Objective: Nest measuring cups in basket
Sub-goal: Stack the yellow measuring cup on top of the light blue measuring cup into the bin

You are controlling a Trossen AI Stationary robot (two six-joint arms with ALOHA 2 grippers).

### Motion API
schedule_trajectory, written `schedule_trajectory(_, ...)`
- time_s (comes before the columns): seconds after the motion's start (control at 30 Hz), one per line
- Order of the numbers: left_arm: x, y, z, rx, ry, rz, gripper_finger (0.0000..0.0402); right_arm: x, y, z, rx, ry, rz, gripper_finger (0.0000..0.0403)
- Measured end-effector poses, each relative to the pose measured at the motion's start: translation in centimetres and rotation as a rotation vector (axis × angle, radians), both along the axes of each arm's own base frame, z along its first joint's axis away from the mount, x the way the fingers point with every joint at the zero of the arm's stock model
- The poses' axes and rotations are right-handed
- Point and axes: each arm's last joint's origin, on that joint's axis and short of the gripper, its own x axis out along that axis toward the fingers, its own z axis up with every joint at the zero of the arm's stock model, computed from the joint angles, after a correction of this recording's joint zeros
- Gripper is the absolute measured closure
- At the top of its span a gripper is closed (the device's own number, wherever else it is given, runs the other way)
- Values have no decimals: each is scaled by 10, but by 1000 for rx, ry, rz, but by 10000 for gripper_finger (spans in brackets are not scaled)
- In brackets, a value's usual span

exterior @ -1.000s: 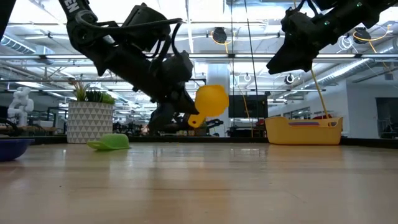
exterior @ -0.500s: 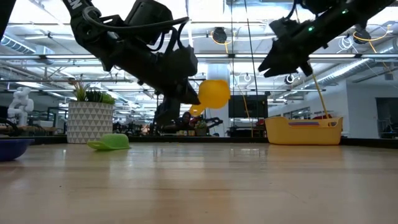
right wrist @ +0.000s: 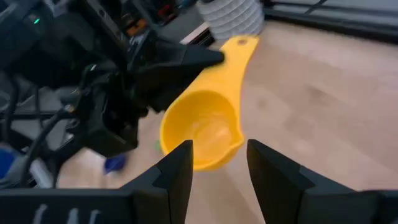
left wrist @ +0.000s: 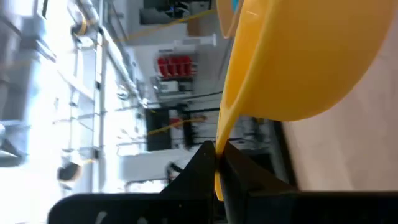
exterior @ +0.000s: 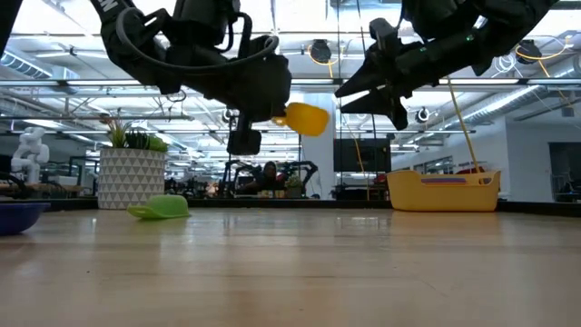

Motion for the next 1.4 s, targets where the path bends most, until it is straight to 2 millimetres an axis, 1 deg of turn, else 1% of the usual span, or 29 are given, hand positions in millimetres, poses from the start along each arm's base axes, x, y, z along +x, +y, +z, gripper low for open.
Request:
schedule_trajectory(0.3,1,0,14,180,44,-22,395,0,2,0,13,1,56,259)
schedule_trajectory(0.47,1,0,14,215,82,-38,395,-1,-4,-1,-14,9,-75,259)
schedule_trajectory(0.67,1,8,14,238,111,-17,395,-2,-7,-1,-8,11,-91,259)
schedule_trajectory(0.8,0,15,14,241,118,3,395,-2,-8,-1,-21,14,-128,259)
schedule_trajectory(0.9,0,17,14,241,119,6,395,-2,-9,-1,-32,15,-156,259)
schedule_trajectory(1.03,0,17,14,246,124,3,395,4,-11,-8,-39,20,-179,259)
schedule_trajectory(1.2,0,17,14,245,123,2,395,16,-13,-15,0,-44,-106,258)
schedule_trajectory(1.4,0,17,14,245,123,3,395,22,-18,-25,47,-53,-80,258)
